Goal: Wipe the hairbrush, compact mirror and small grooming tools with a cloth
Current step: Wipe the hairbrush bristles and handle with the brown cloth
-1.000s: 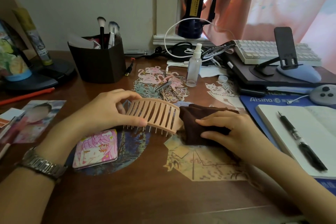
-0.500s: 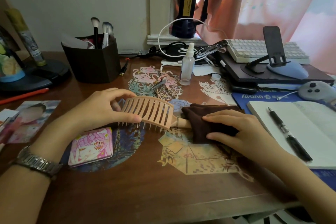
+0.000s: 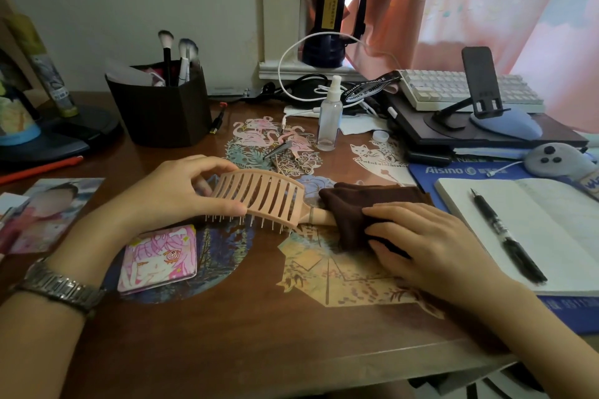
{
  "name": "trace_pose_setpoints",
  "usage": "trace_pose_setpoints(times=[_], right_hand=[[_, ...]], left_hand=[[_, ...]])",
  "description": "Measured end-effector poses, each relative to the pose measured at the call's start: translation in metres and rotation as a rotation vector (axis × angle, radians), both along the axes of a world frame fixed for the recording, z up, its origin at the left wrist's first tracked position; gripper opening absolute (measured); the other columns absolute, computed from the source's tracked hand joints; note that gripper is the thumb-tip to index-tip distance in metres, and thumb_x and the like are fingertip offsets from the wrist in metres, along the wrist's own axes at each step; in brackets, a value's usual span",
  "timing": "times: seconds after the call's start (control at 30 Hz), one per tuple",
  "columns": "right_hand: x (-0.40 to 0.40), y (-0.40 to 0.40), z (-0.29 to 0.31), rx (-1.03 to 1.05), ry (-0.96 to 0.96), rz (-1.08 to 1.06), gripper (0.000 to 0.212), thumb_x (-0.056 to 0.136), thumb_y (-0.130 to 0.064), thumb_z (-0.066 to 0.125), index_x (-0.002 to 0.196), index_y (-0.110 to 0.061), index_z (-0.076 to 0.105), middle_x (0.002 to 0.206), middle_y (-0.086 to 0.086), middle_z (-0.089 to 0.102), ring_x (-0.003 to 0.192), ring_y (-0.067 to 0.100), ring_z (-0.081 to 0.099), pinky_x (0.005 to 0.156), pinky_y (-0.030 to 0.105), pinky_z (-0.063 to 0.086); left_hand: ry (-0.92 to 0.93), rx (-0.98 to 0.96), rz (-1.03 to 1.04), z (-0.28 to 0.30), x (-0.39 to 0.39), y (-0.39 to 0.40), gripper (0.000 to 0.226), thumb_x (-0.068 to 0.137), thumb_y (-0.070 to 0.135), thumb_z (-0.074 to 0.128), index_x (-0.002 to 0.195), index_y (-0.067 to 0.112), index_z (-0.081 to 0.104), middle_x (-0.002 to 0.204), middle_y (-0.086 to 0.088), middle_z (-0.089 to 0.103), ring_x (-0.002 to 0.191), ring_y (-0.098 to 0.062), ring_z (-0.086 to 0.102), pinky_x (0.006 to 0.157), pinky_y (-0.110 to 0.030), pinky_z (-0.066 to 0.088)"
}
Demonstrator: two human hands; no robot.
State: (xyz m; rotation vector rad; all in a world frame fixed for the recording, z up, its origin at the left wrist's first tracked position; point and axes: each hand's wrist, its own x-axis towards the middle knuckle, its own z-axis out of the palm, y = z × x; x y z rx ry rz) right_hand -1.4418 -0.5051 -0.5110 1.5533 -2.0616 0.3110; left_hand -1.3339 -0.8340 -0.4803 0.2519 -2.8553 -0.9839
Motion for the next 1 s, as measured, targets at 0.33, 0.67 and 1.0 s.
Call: trace_pose_setpoints(times=[0.33, 0.67, 1.0], right_hand=[[0.009, -0.025, 0.012, -0.269, -0.450, -0.084, 0.026, 0.089, -0.037, 0.050, 0.105, -0.020, 0.063, 0.089, -0.010, 0.069, 0.075, 0.003, 0.065, 0.062, 0.023, 0.053], [0.015, -0.046, 0.011, -0.250, -0.525, -0.010, 0.015, 0.087, -0.026, 0.058, 0.099, -0.028, 0.065, 0.103, -0.017, 0.068, 0.098, -0.006, 0.062, 0.082, 0.016, 0.053], [0.014, -0.053, 0.011, -0.245, -0.537, 0.012, 0.021, 0.084, -0.013, 0.067, 0.102, -0.022, 0.073, 0.102, -0.014, 0.069, 0.101, -0.005, 0.062, 0.088, 0.007, 0.045]], left_hand=[[0.002, 0.012, 0.001, 0.000, 0.000, 0.000, 0.067, 0.041, 0.083, 0.062, 0.101, 0.057, 0.048, 0.104, 0.025, 0.055, 0.082, -0.003, 0.060, 0.068, -0.021, 0.048], [0.010, 0.014, 0.004, -0.002, 0.001, -0.001, 0.068, 0.049, 0.071, 0.069, 0.111, 0.050, 0.049, 0.104, 0.024, 0.055, 0.082, -0.004, 0.060, 0.068, -0.020, 0.047], [0.022, 0.019, 0.004, -0.002, 0.000, -0.002, 0.071, 0.048, 0.075, 0.070, 0.112, 0.051, 0.049, 0.107, 0.025, 0.054, 0.084, -0.003, 0.060, 0.074, -0.025, 0.053]])
